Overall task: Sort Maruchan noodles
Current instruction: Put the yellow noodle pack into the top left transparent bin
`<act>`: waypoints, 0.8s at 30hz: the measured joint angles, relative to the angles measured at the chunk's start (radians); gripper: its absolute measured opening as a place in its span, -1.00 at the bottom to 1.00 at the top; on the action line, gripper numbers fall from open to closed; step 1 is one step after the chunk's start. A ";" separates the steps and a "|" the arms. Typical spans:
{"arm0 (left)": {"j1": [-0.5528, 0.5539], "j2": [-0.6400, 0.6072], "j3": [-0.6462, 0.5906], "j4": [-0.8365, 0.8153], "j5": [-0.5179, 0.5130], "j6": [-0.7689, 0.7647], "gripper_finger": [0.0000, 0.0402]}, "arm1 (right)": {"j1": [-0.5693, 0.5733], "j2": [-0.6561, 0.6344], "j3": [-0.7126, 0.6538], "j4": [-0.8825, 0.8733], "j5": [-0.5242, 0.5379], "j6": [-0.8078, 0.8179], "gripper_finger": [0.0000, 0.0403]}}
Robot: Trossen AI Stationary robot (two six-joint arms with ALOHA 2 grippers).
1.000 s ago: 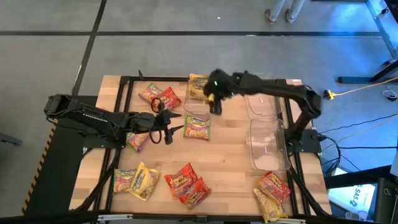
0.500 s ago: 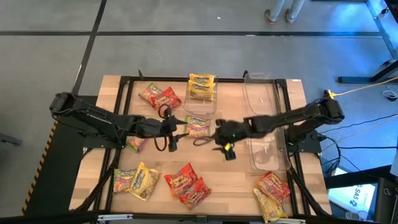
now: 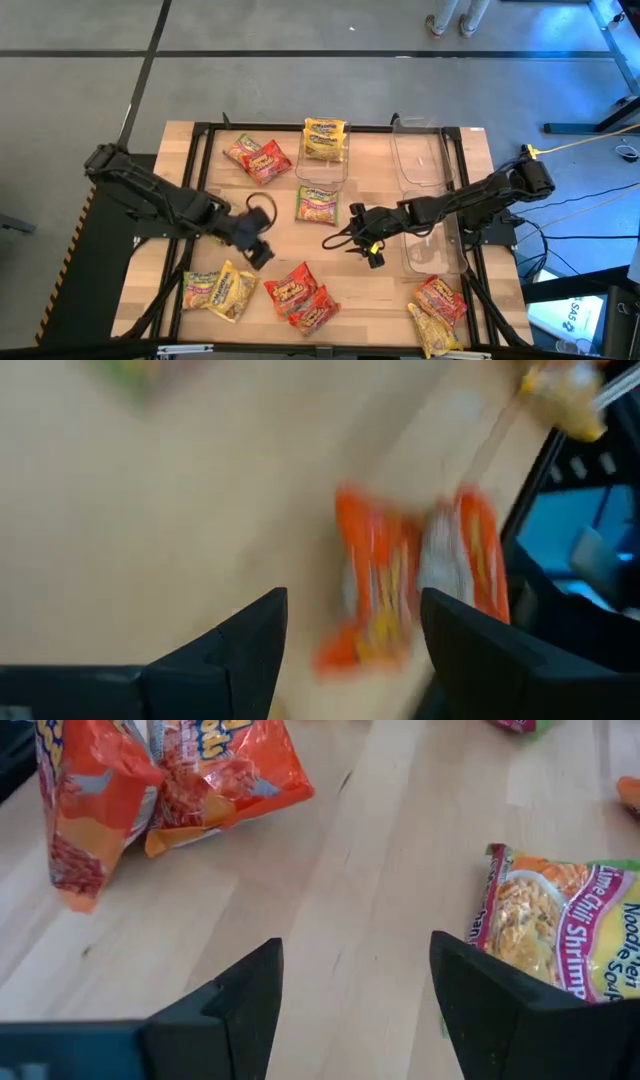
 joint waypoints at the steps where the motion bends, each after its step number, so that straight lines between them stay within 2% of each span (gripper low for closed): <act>1: -0.026 0.000 0.000 -0.006 0.027 -0.078 0.11 | 0.000 0.000 -0.010 0.019 0.000 -0.007 0.10; 4: -0.112 0.000 0.002 -0.050 0.066 -0.269 0.11 | 0.000 0.000 -0.039 0.076 -0.037 -0.014 0.10; 11: -0.309 0.000 0.002 -0.197 0.068 -0.654 0.11 | 0.000 0.000 -0.055 0.110 -0.086 -0.034 0.10; 19: -0.474 0.000 -0.005 -0.337 0.001 -0.925 0.11 | 0.000 0.000 -0.055 0.136 -0.105 -0.037 0.10; 24: -0.514 -0.002 -0.058 -0.309 0.009 -1.010 0.11 | 0.000 0.000 -0.055 0.148 -0.102 -0.037 0.10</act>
